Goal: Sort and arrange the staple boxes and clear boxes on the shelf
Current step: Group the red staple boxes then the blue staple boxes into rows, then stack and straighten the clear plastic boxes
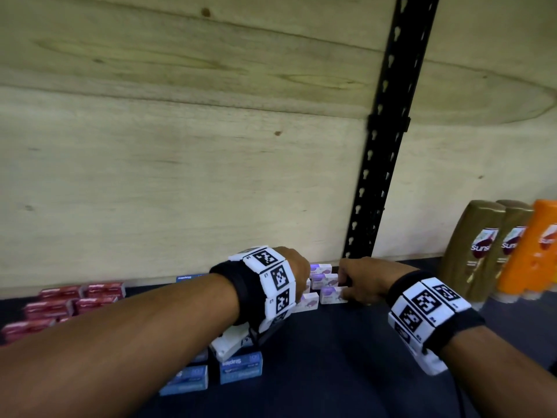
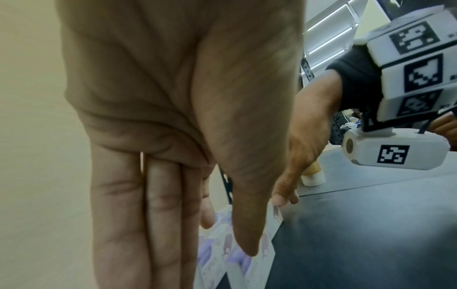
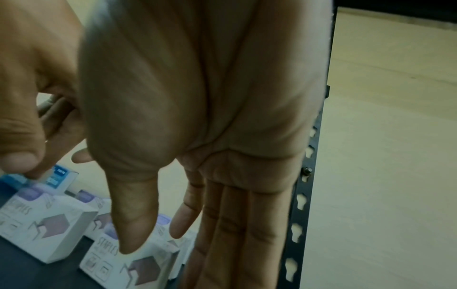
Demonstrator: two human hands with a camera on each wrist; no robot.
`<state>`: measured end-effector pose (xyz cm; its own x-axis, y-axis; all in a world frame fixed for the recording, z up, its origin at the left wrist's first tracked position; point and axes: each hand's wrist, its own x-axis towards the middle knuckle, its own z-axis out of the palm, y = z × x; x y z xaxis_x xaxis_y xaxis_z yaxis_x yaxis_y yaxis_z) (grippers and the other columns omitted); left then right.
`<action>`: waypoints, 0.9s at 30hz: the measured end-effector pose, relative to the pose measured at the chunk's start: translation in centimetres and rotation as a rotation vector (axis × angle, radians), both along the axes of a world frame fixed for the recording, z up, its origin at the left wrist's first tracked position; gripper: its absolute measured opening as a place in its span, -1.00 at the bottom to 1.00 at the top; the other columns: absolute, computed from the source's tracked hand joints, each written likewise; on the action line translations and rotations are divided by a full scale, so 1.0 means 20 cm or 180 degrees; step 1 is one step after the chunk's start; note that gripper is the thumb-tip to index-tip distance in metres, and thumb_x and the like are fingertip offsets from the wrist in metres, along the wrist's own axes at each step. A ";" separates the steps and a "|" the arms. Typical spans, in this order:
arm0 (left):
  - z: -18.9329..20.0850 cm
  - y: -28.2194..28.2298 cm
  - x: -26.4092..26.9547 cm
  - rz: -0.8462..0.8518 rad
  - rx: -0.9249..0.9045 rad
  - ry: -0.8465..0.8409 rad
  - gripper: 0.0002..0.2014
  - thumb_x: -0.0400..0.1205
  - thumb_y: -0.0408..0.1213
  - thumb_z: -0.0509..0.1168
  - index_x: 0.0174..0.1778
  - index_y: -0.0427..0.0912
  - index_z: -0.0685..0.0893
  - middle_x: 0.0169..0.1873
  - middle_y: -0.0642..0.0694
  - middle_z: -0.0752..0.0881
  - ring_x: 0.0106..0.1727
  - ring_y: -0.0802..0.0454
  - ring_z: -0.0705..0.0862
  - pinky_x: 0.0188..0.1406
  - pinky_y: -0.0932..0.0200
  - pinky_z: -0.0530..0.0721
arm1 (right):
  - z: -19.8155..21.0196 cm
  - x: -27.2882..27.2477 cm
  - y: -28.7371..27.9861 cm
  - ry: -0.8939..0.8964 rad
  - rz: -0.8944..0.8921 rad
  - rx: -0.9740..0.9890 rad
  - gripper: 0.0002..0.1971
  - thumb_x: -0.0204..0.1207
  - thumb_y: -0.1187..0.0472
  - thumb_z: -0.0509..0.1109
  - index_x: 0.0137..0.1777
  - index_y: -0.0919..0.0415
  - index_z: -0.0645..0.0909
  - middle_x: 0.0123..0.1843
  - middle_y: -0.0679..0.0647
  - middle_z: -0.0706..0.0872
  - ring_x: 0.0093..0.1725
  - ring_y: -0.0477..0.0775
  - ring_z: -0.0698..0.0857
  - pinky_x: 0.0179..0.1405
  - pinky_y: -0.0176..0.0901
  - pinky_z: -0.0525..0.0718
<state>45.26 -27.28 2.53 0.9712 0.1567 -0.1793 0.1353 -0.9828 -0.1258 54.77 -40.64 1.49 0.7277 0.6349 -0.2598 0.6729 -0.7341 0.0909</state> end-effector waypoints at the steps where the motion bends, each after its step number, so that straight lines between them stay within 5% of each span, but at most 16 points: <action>1: 0.00 0.01 -0.01 -0.0016 0.0011 -0.0043 -0.56 0.66 -0.18 0.35 -0.42 0.00 0.23 -0.42 0.07 0.30 -0.48 0.23 0.24 -0.55 0.39 0.21 | 0.01 -0.01 0.00 -0.0007 0.0002 0.0006 -0.68 0.64 0.03 0.35 0.33 0.13 0.54 0.29 0.09 0.68 0.21 0.13 0.67 0.15 -0.06 0.61; 5: 0.02 0.08 -0.08 0.0019 0.0136 -0.0079 -0.64 0.65 -0.09 0.33 -0.38 0.04 0.32 -0.34 0.01 0.43 -0.45 0.16 0.34 -0.54 0.37 0.23 | 0.02 -0.05 0.02 -0.0002 0.0055 0.0102 -0.66 0.63 0.00 0.35 0.33 0.09 0.59 0.34 0.05 0.67 0.28 0.11 0.65 0.15 -0.11 0.58; 9: 0.06 0.15 -0.20 0.0115 0.0235 -0.0136 -0.85 0.65 -0.05 0.32 -0.09 0.04 0.47 -0.16 -0.02 0.52 -0.17 -0.01 0.47 -0.44 0.35 0.29 | 0.04 -0.11 0.09 -0.0180 0.0096 0.0149 -0.64 0.62 -0.04 0.34 0.29 0.15 0.61 0.31 0.12 0.66 0.24 0.16 0.67 0.25 0.01 0.65; 14: 0.09 0.29 -0.38 0.0415 0.0247 -0.0039 -0.56 0.62 0.04 0.34 -0.46 -0.09 0.39 -0.66 0.01 0.41 -0.62 0.08 0.39 -0.58 0.38 0.29 | 0.07 -0.22 0.19 -0.0422 0.0084 0.0138 -0.52 0.61 -0.13 0.32 0.44 0.09 0.47 0.44 0.20 0.43 0.42 0.27 0.49 0.31 0.05 0.55; 20: 0.15 0.50 -0.65 0.0710 0.0533 0.0109 -0.49 0.60 0.22 0.29 0.20 -0.15 0.67 0.09 -0.09 0.73 0.05 -0.12 0.72 -0.06 0.07 0.64 | 0.12 -0.42 0.36 -0.0297 0.0435 0.0192 -0.54 0.62 -0.14 0.32 0.43 0.05 0.47 0.44 0.17 0.40 0.42 0.24 0.45 0.34 0.07 0.53; 27: 0.23 0.71 -1.10 0.1164 0.0527 0.0088 -0.50 0.61 0.23 0.26 0.23 -0.12 0.66 0.14 -0.09 0.70 0.11 -0.13 0.69 0.08 0.04 0.65 | 0.20 -0.77 0.66 -0.0254 0.1191 0.0168 -0.55 0.65 -0.13 0.31 0.40 0.15 0.55 0.36 0.16 0.58 0.27 0.21 0.62 0.16 -0.03 0.59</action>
